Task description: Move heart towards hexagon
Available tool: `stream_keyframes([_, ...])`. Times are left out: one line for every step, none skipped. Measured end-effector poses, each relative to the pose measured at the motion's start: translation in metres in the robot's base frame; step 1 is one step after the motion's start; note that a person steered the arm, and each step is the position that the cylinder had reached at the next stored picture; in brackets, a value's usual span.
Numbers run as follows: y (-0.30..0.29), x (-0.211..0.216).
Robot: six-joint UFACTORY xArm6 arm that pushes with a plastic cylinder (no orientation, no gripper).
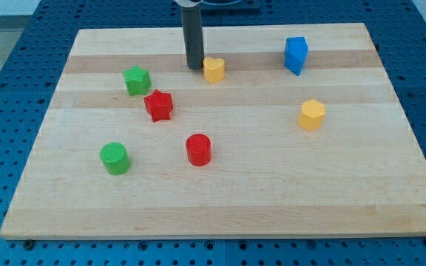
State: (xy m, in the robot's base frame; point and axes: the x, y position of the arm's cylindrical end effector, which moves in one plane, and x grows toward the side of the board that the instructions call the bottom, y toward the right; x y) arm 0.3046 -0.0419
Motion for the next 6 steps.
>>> stream_keyframes([0.016,0.0])
stream_keyframes([0.035,0.0])
stream_keyframes([0.037,0.0])
stream_keyframes([0.042,0.005])
stream_keyframes([0.047,0.026])
stream_keyframes([0.048,0.044])
